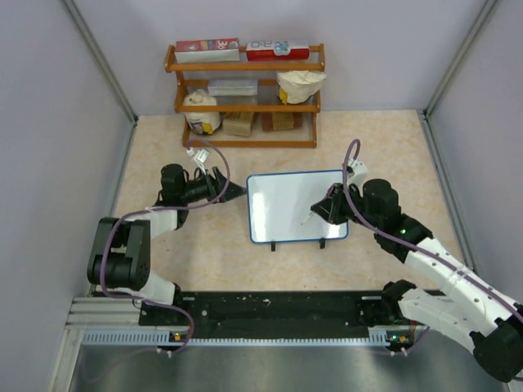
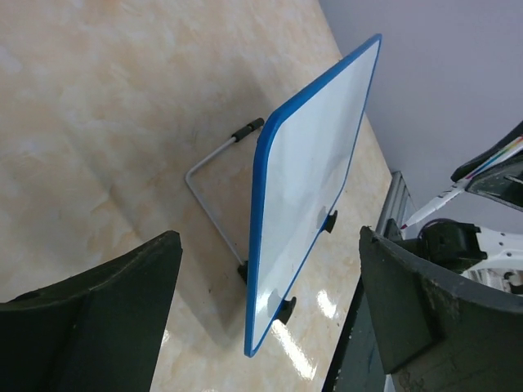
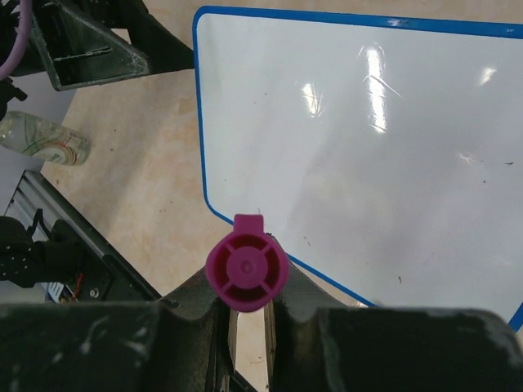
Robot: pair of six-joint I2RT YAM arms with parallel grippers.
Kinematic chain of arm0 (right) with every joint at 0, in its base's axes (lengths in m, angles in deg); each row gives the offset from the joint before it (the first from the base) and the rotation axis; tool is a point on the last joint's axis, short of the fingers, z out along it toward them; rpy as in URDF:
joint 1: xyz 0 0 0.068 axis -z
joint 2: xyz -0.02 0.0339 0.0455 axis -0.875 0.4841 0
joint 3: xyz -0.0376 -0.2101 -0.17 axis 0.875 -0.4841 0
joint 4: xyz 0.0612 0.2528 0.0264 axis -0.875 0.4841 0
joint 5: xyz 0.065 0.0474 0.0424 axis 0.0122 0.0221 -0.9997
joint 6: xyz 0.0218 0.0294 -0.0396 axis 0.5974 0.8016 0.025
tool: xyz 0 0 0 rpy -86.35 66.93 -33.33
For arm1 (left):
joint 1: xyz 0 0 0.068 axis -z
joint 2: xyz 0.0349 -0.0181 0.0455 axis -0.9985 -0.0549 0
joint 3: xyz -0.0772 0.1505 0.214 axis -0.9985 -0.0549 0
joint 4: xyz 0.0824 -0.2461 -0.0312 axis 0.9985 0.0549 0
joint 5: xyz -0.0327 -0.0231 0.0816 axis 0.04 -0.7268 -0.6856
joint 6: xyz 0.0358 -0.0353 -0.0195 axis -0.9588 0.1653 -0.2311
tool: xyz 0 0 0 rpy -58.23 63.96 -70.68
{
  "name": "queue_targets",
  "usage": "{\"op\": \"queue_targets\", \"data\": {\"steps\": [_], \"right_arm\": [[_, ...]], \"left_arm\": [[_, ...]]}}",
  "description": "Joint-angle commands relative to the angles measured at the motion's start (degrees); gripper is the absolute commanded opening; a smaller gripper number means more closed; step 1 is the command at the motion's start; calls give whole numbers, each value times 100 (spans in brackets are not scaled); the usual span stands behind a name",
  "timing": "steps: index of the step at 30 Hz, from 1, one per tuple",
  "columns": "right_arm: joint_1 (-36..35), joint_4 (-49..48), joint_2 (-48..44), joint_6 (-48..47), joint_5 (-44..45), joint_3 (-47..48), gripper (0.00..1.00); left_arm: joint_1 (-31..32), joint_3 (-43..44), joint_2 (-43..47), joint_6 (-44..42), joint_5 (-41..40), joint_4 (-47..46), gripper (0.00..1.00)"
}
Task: Write a sentence on the whiteboard
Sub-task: Hold the whiteboard at the center of the board.
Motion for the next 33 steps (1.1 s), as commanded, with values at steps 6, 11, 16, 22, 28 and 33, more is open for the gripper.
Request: {"op": "queue_targets", "data": {"steps": [6,11,16,22,28,33], "right_arm": [[-265,-796,253,121,72,296,0],[-326,-858,236,156,81,270,0],[-353,-832,148,200,89,253,0],[-379,-840,60,218,107,209,0],[-405,-928,69,244,63,165,0],[-405,-928,69,244,81,147,0]], "left_arm": [[107,-340,-1117,1536,1134,-3113,86],[203,-385,-1241,1424,1021,-3002,84],[423,-96,-996,389,600,-1354,84],[459,-51,-969,97,493,-1015,84],[476,-68,-1180,299,660,-1358,79],[476,-68,-1233,326,687,-1420,78]]}}
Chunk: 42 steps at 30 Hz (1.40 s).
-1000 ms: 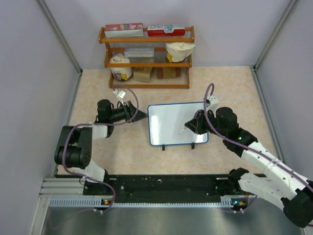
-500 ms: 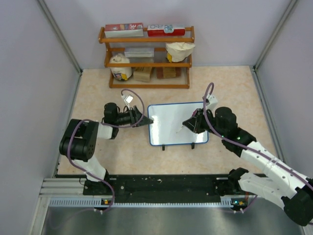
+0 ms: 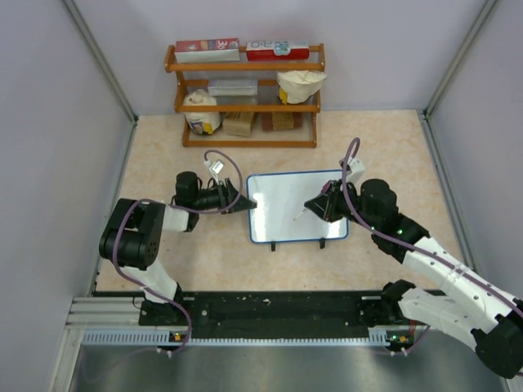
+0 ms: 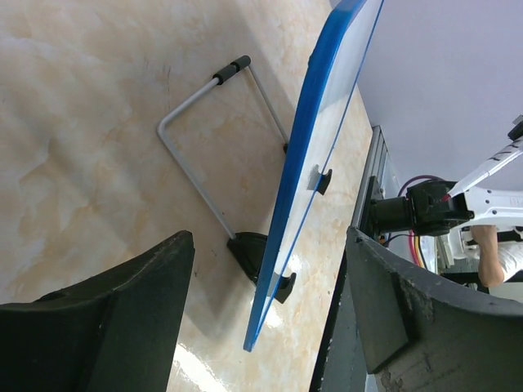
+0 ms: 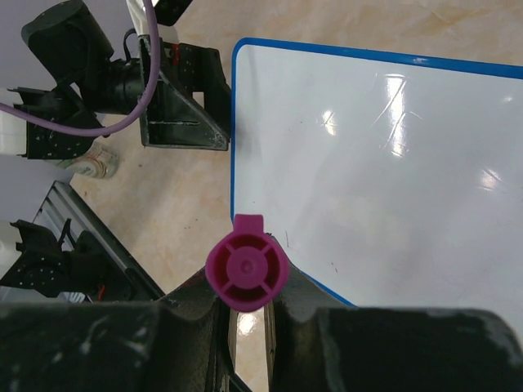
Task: Write a sentence on the whiteboard
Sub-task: Hold the whiteboard at the center of the board.
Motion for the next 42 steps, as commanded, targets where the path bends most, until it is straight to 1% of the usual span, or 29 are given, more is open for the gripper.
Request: {"op": "queue_targets", "data": {"steps": [1,3,8,12,16,30,34,38,42], "right_arm": [[-80,-284,-95,50,0,143,0],[-97,-292,-104,15,-9,134,0],[-97,-336,-104,23,-27,125,0],[-97,-336,-95,-3,-9,116,0],[-88,-354,-104,-3,-35,116,0],[-97,-292,-121,-38,0,134,0],[-88,-424,-209,-65,-27,81,0],[-97,-477,-174,-135,26,81,0],[-97,-539,-17,-135,-53,90,0]], "left_arm": [[17,170,-59,-75,120,-257,78],[17,196,-111,-40,164,-266,75],[17,188,-156,-48,156,-292,74],[17,197,-182,-57,173,-292,68],[17,214,-208,-66,182,-283,66],[17,205,-200,-83,191,-275,65],[17,205,-226,-75,191,-292,65],[17,197,-305,101,243,-563,64],[26,223,-402,145,287,-678,61]]}}
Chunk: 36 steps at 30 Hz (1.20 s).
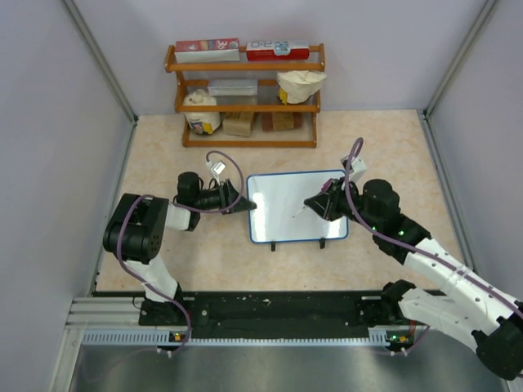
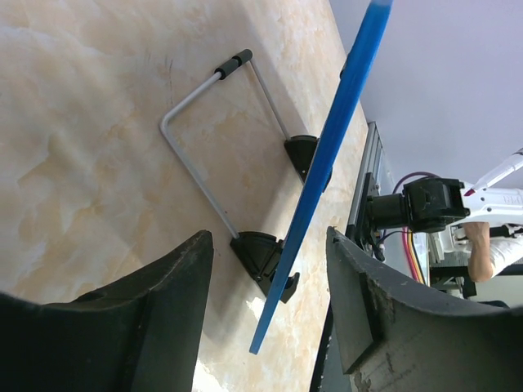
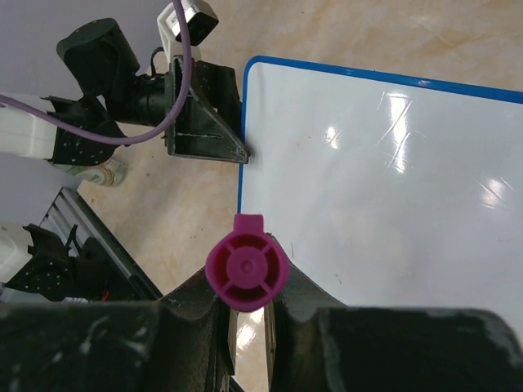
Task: Write a sentence on the whiteboard
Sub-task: Hold the whiteboard at the center of the board.
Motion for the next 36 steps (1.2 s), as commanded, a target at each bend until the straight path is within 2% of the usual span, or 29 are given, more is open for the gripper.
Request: {"op": "queue_targets", "data": {"steps": [1,12,19,20,23,36], "right_arm": [[-93,-557,102,-113,-49,97,0],[-110,-1025,620,-131,-49,281,0],[-374,-1244,1015,-438,487,580,0],[-374,-1288,1042,-456,540,597,0],[-391,-1499,1139,-552,672,598,0],[-427,-2246,1482,-755,786,641,0]], "left_arm": [[35,166,-146,116,176,-560,59],[272,280,-225,29,264,-491,40],[272,289,-252,73,317,-517,17],[272,289,-261,73,325,-517,10],[272,272,-287,169,378,-666,1],[272,245,-401,266,431,-763,0]]}}
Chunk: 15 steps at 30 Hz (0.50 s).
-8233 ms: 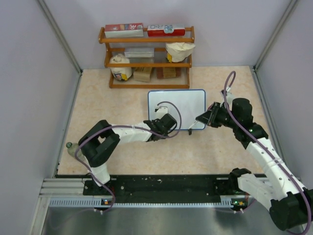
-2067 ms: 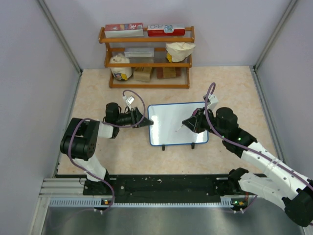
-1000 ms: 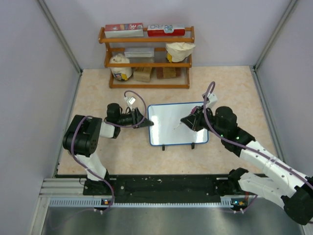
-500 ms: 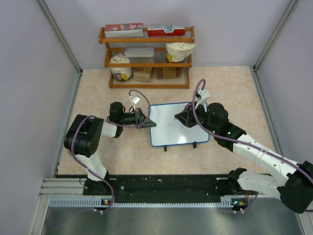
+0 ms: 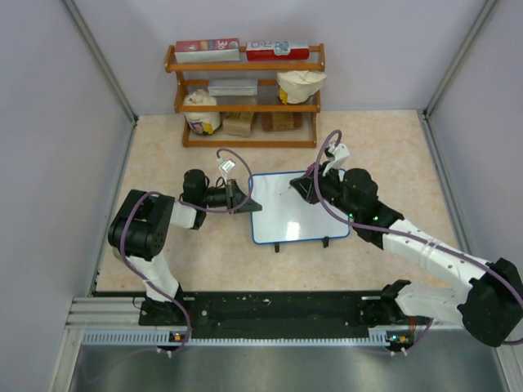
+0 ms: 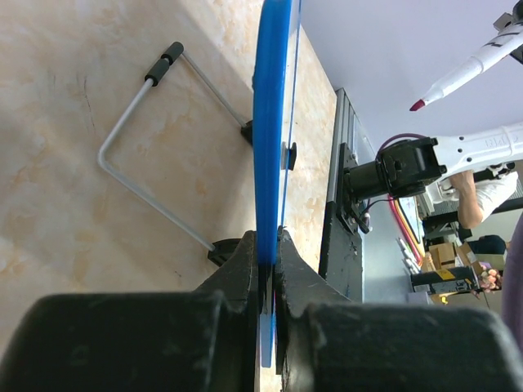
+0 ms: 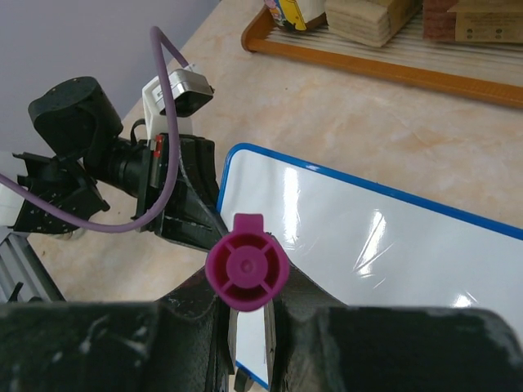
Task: Write a sentence on the whiteboard
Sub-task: Hold the whiteboard at the center of the board.
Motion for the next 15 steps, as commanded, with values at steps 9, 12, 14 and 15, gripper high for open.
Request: {"op": "queue_targets", "data": {"steps": [9,12,14,15], "right_arm": [[-167,-820,419,-246,118,483,0],[-219,-988,586,-255,214,535,0],[-298,-1119,717,-307,364,588,0],[-351,-1198,770,-395,538,597,0]], "left_arm": [[-51,25,-106,68,-148,-29,0],[-43,24,-115,67,-148,-29,0],[-51,33,-124,76,-122,-38,0],[-51,42,-132,94,-113,-81,0]]}}
